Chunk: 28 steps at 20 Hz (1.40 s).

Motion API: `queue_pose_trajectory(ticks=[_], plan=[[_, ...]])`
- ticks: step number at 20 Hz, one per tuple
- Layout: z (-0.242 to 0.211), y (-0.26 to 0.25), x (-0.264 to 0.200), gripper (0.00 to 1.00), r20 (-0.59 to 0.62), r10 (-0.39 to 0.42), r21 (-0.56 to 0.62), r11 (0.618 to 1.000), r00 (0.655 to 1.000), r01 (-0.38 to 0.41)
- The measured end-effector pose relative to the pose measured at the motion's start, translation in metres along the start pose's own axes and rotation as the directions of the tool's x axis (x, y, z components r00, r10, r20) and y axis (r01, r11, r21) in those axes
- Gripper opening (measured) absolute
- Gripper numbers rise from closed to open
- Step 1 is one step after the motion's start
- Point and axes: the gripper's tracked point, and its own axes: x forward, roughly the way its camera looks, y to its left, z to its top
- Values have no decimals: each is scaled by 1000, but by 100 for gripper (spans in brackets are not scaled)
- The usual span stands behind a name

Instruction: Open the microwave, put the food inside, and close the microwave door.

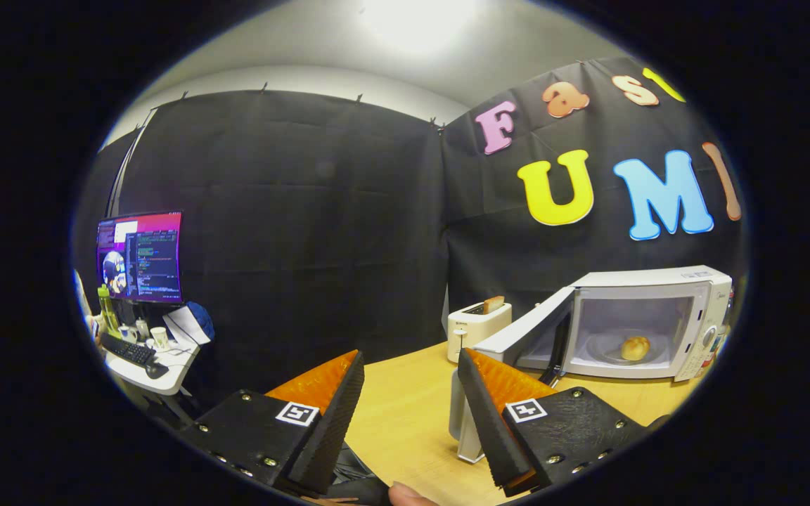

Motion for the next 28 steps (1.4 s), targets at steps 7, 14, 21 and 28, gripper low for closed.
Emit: queue_pose_trajectory(ticks=[7, 14, 21, 28], plan=[[-61, 19, 55, 12, -135, -61, -92, 995, 989, 49], [-109, -23, 97, 11, -222, -214, -28, 977, 951, 213], [-120, -50, 92, 5, -225, -255, 18, 964, 940, 266], [-118, -99, 61, 5, -208, -358, 18, 929, 910, 369]])
